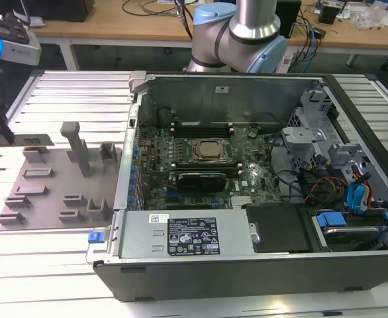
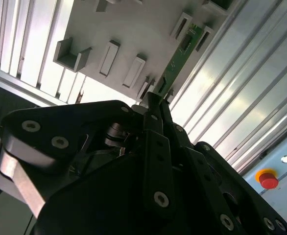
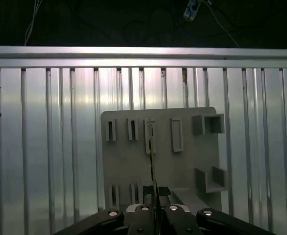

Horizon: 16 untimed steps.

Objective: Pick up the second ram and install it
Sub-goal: 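Pick up the second ram and move it above second insertion slot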

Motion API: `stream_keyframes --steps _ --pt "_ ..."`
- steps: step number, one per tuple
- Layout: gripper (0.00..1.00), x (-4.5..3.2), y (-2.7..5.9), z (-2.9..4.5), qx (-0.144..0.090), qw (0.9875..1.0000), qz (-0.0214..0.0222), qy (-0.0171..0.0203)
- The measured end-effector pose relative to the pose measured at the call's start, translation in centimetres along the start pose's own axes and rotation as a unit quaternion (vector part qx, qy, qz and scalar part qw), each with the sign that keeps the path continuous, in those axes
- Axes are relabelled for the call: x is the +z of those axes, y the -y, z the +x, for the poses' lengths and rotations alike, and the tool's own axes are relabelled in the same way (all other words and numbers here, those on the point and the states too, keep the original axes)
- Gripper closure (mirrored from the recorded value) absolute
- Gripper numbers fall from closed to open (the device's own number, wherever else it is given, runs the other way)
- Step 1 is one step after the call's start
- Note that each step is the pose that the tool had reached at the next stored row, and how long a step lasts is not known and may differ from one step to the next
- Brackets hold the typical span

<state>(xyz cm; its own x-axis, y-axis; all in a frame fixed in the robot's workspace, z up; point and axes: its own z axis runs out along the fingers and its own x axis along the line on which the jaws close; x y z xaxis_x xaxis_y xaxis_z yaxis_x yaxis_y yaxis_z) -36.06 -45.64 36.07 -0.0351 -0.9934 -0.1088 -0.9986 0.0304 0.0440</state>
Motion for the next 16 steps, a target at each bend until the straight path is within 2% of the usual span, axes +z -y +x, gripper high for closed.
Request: stream_keyframes --steps 12,14,16 --pt "0.89 -0.77 -0.03 -0.06 0.000 1.0000 0.0000 0.0000" --pt "0.89 -1.16 -0.05 -0.10 0.000 1.0000 -0.0001 0.0000" --pt "0.89 -2.25 -0.10 -0.22 0.000 1.0000 -0.0001 0.0001"
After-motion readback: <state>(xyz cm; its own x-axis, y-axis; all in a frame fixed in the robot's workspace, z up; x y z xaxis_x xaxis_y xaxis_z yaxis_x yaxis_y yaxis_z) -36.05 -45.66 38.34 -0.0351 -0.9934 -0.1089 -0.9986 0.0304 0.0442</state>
